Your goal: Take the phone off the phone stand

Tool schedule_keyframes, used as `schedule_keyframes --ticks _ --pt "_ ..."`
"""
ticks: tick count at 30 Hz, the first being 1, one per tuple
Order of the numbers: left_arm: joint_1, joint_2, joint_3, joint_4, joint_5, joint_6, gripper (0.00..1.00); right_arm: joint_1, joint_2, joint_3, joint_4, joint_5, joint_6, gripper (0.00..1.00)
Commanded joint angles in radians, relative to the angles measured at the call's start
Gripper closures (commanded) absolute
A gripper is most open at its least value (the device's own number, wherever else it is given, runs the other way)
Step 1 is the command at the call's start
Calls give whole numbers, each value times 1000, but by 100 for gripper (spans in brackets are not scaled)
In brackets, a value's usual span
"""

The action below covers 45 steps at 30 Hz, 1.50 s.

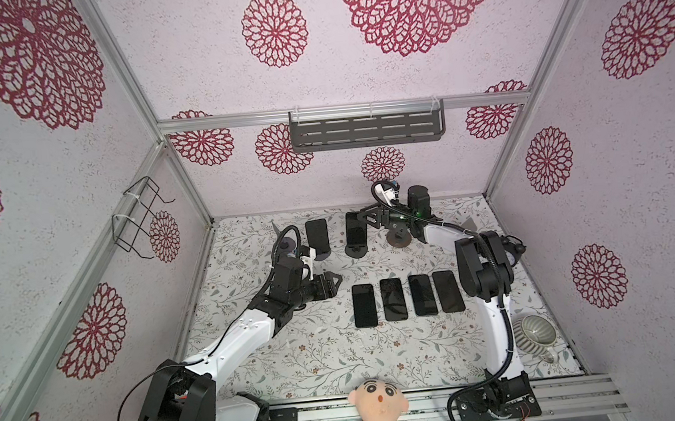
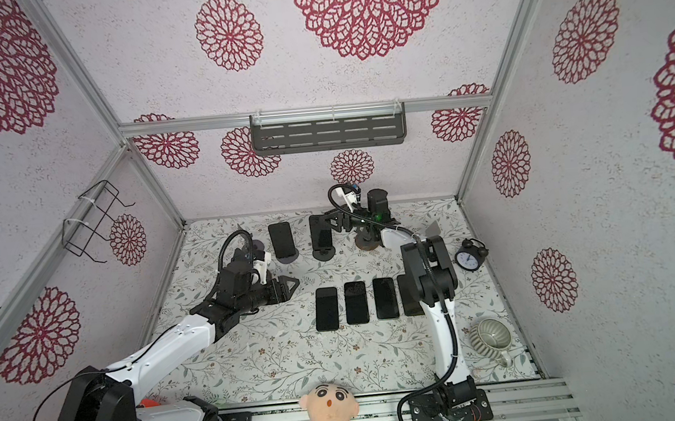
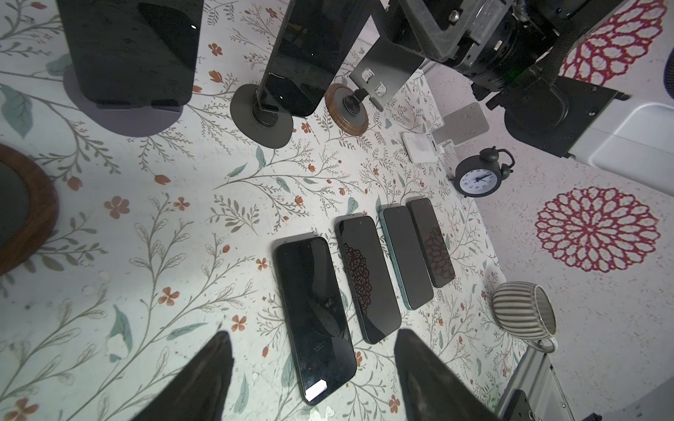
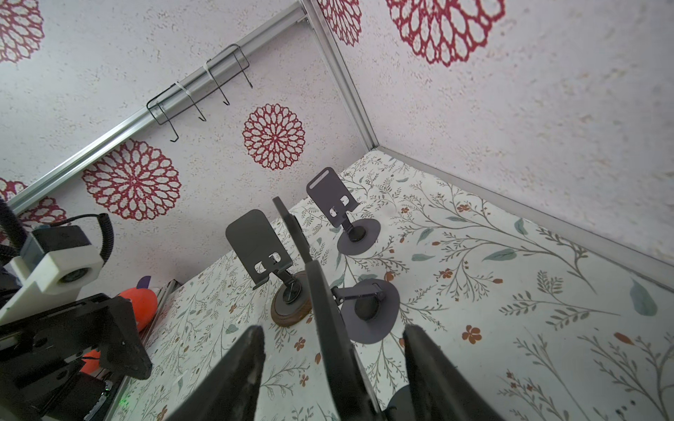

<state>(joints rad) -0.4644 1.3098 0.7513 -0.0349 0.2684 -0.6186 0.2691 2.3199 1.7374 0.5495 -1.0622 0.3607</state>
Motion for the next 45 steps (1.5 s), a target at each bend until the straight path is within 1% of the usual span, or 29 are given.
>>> schedule_keyframes --ticks 1,5,12,18,23,30,34,37,40,42,44,45 --pt "-4 1 22 35 4 4 27 -2 2 42 37 -25 9 39" --pt "-5 -3 19 35 -1 1 27 -2 8 48 41 -25 12 46" --pt "-5 9 14 45 -6 -6 27 -2 3 46 36 -16 6 67" --pt "-8 17 14 64 1 -20 27 -2 0 38 28 6 -10 80" --pt "-10 11 13 60 -3 -22 26 -4 -65 -1 9 43 -17 91" --pt "-17 0 19 55 -19 -21 24 -13 -164 -36 -26 63 -28 97" --pt "-27 -10 35 20 -50 -5 19 -14 -248 -89 -40 79 -40 99" --pt "-38 -17 56 -23 -82 10 16 -13 -315 -138 -88 105 -66 100" --pt "-61 -18 92 -75 -121 37 11 -14 -401 -215 -156 159 -93 100" --pt "-81 -13 123 -104 -138 58 6 -13 -462 -260 -243 228 -111 100" --pt "-106 1 160 -129 -150 85 0 -11 -521 -294 -369 324 -120 100" --pt "-117 10 176 -137 -151 95 2 -11 -544 -311 -424 367 -119 100"
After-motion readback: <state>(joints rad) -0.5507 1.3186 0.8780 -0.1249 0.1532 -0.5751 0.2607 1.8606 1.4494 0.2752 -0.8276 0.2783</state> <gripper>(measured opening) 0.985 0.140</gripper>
